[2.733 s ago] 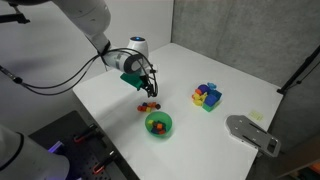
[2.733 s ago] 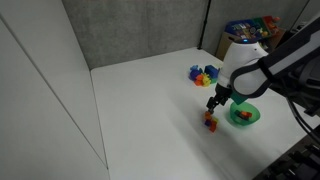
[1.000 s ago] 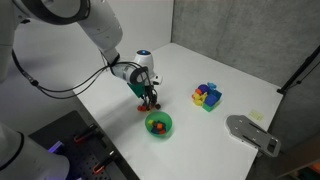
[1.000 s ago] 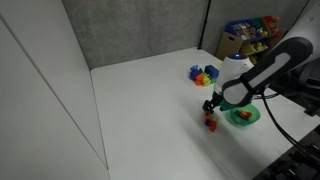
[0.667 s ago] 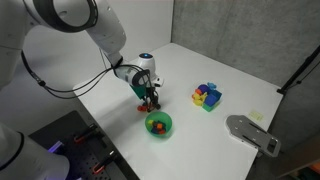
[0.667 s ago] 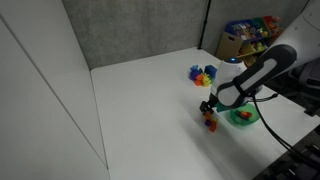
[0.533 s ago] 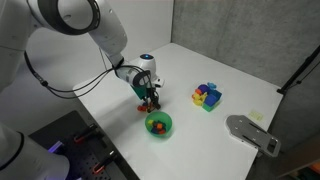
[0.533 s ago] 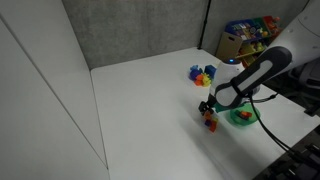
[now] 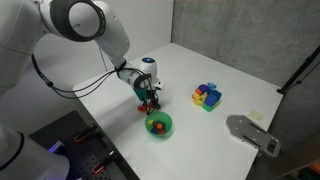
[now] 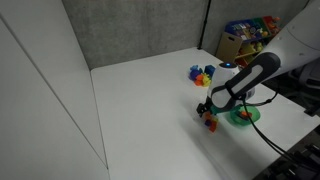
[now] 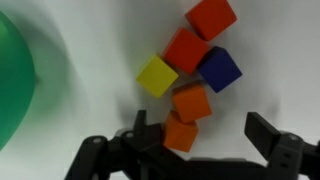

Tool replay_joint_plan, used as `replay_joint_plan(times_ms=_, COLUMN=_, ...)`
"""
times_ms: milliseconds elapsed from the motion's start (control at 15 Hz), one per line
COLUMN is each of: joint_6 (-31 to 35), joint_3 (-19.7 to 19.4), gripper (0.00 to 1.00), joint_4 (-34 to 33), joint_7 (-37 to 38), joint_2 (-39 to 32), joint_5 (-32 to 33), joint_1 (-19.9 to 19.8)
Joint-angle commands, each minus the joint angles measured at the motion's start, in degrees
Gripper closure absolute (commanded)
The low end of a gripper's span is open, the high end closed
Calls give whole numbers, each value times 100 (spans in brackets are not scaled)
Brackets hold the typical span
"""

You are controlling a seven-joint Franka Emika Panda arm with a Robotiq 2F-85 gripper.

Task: Pick up the small orange block from the table and put it in the green bowl

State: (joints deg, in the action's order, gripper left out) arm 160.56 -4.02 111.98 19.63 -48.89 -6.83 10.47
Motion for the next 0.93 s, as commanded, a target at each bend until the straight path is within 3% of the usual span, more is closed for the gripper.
replay_joint_plan(times_ms=0, joint_6=-32, joint_3=121, gripper=0, joint_4=-259, joint_7=38, joint_2=-183, joint_5=-162, joint_1=-109)
replay_joint_plan(times_ms=733, joint_6=72, joint_3=68, gripper=0, joint_4=-572, joint_7=-2, joint_2=-411, joint_5=-109, joint_1=-60)
replay_joint_plan(times_ms=867, joint_6=68, joint_3=70, gripper=26, joint_4=-572, joint_7=-31, joint_2=-378, joint_5=-104, joint_1=-79)
